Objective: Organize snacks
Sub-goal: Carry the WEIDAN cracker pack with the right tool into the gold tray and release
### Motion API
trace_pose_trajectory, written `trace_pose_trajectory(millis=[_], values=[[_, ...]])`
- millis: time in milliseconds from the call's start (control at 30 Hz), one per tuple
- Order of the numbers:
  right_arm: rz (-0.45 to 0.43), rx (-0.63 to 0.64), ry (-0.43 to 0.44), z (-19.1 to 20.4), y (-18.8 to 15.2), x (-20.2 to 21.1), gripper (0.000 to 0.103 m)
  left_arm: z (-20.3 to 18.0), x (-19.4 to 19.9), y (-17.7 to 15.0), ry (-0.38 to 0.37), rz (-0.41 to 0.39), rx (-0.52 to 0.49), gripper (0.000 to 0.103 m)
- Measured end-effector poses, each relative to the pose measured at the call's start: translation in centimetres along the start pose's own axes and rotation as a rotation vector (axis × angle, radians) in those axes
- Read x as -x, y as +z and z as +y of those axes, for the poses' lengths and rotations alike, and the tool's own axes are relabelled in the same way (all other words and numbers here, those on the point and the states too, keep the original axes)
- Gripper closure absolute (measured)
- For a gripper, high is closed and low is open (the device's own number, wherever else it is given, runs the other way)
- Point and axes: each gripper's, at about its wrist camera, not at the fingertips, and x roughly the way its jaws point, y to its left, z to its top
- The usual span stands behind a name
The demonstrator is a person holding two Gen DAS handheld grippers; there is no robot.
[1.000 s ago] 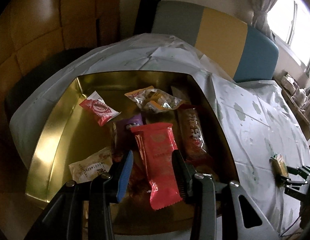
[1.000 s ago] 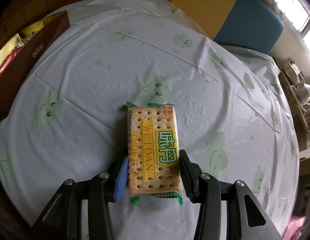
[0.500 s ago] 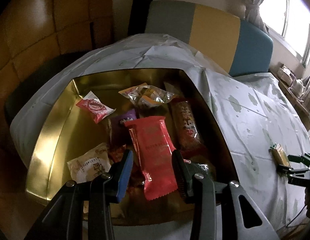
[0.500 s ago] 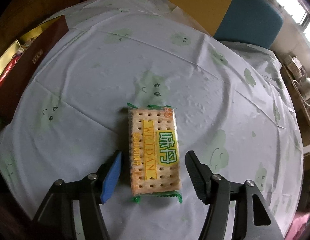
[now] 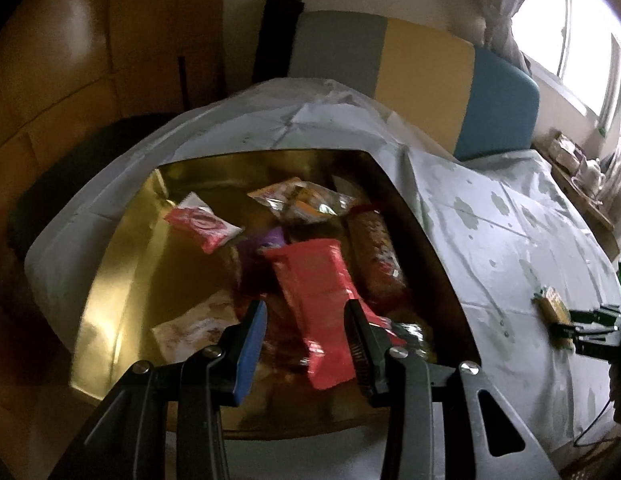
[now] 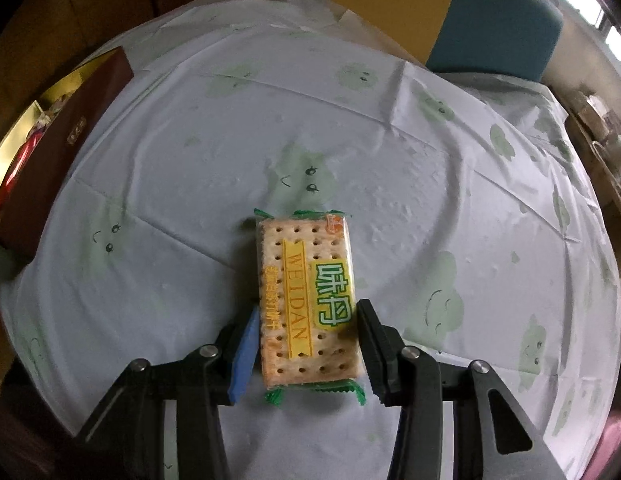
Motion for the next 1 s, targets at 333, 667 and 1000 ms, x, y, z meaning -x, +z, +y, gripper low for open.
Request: trace_pose_trajectory(millis=[333, 667, 1000], values=[[-0.06, -0.025, 0.128, 2.0, 1.5, 2.7, 0.056, 6.8, 1.5, 0.3, 0.079, -0.041, 0.163, 0.063], [-0.176, 0.091, 0.429, 14.7, 7.4, 7.4, 0.056, 10.9, 2.3, -0.6, 0.125, -0.057, 0.248, 0.063], [-0.059, 0.077, 0.614, 26.7, 12.6, 3.6, 0.055, 11.2, 1.6, -1.6, 0.103, -0.027, 0.246, 0.063]])
